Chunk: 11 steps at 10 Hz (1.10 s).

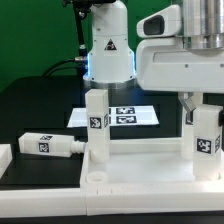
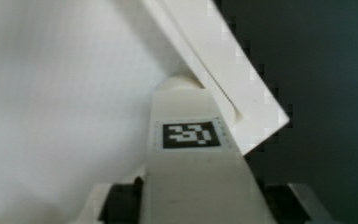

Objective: Assemble desk

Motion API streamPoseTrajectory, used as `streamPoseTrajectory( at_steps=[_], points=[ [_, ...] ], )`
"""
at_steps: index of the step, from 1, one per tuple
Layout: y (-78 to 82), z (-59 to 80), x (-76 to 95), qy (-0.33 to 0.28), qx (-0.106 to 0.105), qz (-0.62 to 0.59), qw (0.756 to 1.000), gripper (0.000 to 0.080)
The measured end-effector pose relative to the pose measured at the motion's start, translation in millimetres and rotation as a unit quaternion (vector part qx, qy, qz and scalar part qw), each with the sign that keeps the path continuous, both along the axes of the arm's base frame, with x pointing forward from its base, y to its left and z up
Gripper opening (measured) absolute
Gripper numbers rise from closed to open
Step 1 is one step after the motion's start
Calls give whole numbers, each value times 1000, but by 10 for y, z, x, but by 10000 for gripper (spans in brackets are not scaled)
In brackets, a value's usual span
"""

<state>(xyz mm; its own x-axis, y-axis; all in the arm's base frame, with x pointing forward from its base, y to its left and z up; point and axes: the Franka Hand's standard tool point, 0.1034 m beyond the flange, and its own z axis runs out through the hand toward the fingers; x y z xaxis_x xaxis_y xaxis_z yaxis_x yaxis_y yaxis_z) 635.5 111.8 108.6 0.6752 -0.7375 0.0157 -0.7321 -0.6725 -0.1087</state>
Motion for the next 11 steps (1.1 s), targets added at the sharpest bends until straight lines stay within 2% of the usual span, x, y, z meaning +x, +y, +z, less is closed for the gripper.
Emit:
streamPoseTrajectory(
  at_steps=[1, 3, 4, 9, 11],
  points=[
    [8, -1, -1, 5, 10, -88, 996, 285],
    [21, 19, 27, 22, 46, -317, 947, 285],
    [34, 20, 29, 27, 55, -374, 925, 285],
    [24, -11, 26, 38, 66, -482, 873, 285],
    [12, -16, 26, 38, 65, -479, 875, 285]
  ],
)
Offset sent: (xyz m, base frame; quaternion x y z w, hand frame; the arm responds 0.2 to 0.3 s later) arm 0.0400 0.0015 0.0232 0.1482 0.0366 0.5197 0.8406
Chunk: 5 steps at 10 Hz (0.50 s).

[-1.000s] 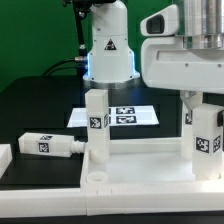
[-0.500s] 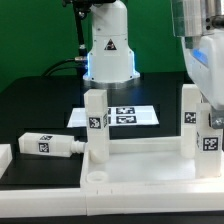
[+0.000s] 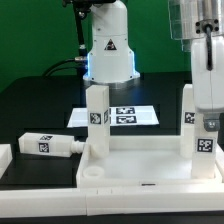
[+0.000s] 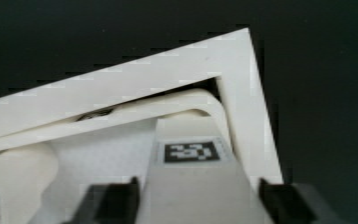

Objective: Assemble desk

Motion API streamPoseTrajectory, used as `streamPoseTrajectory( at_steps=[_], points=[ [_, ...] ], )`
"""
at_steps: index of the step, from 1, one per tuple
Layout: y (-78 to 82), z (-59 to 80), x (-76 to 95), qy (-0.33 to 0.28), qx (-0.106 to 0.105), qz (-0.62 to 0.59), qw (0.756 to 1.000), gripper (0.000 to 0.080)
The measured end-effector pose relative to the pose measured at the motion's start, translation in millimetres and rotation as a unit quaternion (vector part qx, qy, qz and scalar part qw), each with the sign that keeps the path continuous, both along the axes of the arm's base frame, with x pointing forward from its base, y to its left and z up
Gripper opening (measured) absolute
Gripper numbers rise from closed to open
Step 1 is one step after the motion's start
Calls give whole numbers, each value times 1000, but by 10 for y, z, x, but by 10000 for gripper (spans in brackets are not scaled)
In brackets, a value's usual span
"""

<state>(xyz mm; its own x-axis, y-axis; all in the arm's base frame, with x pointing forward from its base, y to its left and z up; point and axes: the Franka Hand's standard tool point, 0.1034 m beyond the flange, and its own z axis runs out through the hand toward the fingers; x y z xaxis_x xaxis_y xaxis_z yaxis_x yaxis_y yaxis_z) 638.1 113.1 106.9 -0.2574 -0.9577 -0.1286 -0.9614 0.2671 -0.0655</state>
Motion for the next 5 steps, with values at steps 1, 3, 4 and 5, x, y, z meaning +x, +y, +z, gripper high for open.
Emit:
streamPoseTrajectory(
  at_steps=[1, 3, 4, 5],
  points=[
    [0, 6, 0, -1, 0, 6, 1000, 478],
    [-62, 298, 1, -23, 1, 68, 997, 608],
    [-120, 433, 3, -34, 5, 78, 996, 608],
    [-133, 459, 19, -37, 4, 80, 996, 642]
  ],
)
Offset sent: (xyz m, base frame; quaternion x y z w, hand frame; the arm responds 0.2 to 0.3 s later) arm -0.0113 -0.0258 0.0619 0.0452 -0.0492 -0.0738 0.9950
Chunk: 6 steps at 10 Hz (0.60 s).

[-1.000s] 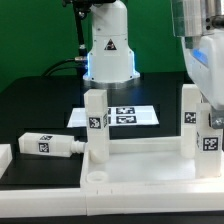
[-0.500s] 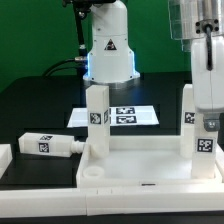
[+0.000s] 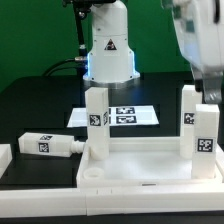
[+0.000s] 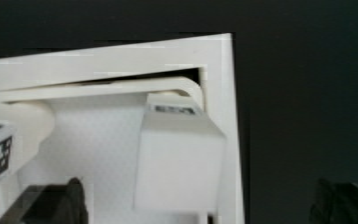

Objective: Assemble desk

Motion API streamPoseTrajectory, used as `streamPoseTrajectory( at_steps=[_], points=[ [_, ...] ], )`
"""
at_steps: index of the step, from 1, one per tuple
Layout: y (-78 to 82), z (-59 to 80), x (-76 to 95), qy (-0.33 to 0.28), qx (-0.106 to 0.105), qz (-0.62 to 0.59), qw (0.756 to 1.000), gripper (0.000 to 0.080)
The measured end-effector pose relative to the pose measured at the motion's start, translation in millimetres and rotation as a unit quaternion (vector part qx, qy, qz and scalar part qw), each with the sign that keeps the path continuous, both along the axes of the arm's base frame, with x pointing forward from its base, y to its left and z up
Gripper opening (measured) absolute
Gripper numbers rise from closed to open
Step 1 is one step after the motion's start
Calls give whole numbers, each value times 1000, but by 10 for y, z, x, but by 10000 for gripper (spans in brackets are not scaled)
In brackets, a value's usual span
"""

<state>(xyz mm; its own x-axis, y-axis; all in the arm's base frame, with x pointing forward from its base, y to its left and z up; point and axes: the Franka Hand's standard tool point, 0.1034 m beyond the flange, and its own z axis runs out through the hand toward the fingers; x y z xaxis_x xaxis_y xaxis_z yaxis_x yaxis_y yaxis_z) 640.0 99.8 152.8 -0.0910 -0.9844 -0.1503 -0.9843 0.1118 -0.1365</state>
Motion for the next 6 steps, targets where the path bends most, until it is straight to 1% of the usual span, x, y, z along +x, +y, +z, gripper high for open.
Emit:
streamPoseTrajectory(
  at_steps=[1, 5, 6],
  points=[
    [17, -37, -15, 3, -1, 2, 1000, 648],
    [16, -44, -20, 2, -2, 8, 1000, 649],
    [-66, -28, -65, -12, -7, 46, 999, 649]
  ],
)
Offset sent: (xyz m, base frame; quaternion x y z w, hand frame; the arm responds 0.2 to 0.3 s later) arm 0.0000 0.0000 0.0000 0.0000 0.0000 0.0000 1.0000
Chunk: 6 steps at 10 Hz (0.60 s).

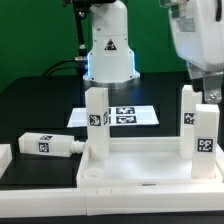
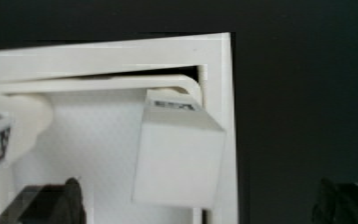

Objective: Assemble desk

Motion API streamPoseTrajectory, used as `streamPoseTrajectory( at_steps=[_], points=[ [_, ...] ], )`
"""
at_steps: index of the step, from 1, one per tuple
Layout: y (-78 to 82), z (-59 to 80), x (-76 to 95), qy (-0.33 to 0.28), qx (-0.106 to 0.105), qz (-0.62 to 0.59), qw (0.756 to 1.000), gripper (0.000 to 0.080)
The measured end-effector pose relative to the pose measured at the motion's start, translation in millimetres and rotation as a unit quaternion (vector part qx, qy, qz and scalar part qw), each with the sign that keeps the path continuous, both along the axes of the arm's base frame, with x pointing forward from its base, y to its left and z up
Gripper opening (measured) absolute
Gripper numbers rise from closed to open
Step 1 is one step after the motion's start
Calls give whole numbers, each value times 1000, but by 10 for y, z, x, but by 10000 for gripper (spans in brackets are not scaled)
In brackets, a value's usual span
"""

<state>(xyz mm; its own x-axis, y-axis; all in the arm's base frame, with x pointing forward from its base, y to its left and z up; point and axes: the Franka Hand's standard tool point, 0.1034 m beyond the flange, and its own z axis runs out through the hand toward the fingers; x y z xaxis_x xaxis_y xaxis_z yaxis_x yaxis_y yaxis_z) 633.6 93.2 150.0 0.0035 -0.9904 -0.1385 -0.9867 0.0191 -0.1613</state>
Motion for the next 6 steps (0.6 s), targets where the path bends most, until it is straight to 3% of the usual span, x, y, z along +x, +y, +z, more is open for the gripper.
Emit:
streamPoseTrajectory(
  at_steps=[2, 3, 6],
  points=[
    [-344, 174, -278, -22, 7, 49, 999, 649],
    [-440, 211, -324, -31, 0, 89, 996, 649],
    [-403, 164, -324, -32, -5, 114, 993, 649]
  ],
)
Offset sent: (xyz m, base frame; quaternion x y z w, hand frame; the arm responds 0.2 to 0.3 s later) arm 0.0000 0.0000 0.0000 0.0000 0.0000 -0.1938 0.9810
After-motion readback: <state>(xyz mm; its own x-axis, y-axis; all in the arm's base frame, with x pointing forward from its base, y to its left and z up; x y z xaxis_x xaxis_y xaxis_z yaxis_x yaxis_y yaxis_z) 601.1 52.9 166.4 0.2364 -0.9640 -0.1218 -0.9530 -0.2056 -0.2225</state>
